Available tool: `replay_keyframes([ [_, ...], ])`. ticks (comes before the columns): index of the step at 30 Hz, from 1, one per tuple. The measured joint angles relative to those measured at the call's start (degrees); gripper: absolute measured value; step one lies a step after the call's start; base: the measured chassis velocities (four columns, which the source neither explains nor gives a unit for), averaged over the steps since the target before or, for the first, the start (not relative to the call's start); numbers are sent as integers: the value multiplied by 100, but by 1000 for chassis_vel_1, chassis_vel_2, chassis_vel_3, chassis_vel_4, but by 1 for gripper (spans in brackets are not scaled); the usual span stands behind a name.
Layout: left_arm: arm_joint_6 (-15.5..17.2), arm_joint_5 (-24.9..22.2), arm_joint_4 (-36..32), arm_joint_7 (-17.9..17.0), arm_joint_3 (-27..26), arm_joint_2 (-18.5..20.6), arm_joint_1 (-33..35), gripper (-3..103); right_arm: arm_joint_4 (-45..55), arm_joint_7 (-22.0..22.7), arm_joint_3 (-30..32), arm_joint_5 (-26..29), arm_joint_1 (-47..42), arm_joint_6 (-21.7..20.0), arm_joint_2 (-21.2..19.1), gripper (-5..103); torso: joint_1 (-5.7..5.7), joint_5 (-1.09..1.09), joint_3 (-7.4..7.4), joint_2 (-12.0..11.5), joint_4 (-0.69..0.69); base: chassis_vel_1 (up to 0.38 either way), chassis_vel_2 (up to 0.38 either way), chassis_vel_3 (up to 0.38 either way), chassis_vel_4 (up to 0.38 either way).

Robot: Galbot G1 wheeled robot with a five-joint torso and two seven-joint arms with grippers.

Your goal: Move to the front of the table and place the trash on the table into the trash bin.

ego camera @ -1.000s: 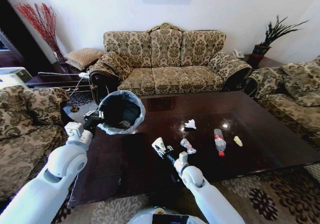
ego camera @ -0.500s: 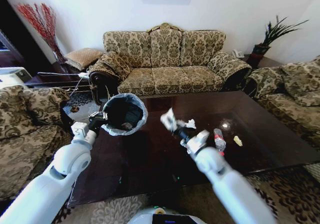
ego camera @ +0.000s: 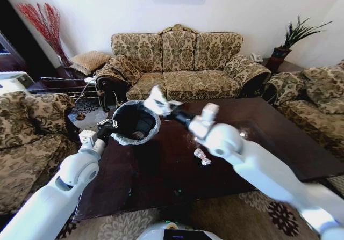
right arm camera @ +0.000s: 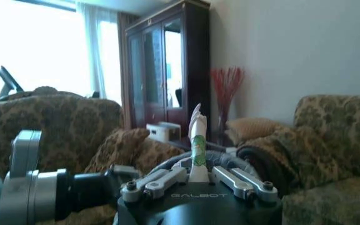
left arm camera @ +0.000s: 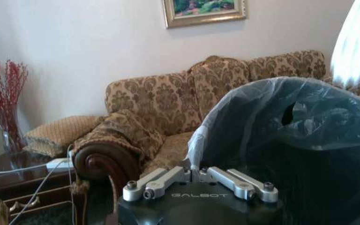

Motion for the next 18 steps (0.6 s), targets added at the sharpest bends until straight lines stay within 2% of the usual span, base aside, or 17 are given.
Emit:
replay_keyframes([
  [1,3,-19,-5,0,-4,-9,0,1,-54,25,-143,22,80,-113,73,-2,0,-1,0,0,-3,0,0,0,0],
  [2,8,-31,-8,0,-4,-25,-3,1,-96,104,-274,45,143,-169,138,3,0,0,0,0,-4,0,0,0,0],
  [4,11,-36,-9,-1,-4,-43,-9,1,-131,167,-364,60,182,-191,183,3,-1,0,0,0,-4,0,0,0,0],
  [7,20,-40,-9,-1,1,-112,-18,1,-331,334,-562,72,366,-279,358,19,-1,0,0,0,-3,0,0,0,0],
  [8,20,-40,-9,-1,1,-112,-18,1,-331,334,-562,72,366,-279,358,19,-1,0,0,0,-3,0,0,0,0],
  [10,19,-39,-11,0,-8,-131,-10,1,-393,379,-593,71,453,-300,412,29,0,0,0,0,-2,0,0,0,0],
  [11,19,-39,-11,0,-8,-131,-10,1,-393,379,-593,71,453,-300,412,29,0,0,0,0,-2,0,0,0,0],
  [15,19,-40,-10,7,-28,-132,-8,1,-455,440,-636,48,498,-299,465,51,-1,0,-1,0,-2,0,0,0,0],
  [18,19,-49,-21,11,-31,-118,-8,1,-495,428,-659,18,505,-282,475,56,-1,0,-1,0,-2,0,0,0,0],
])
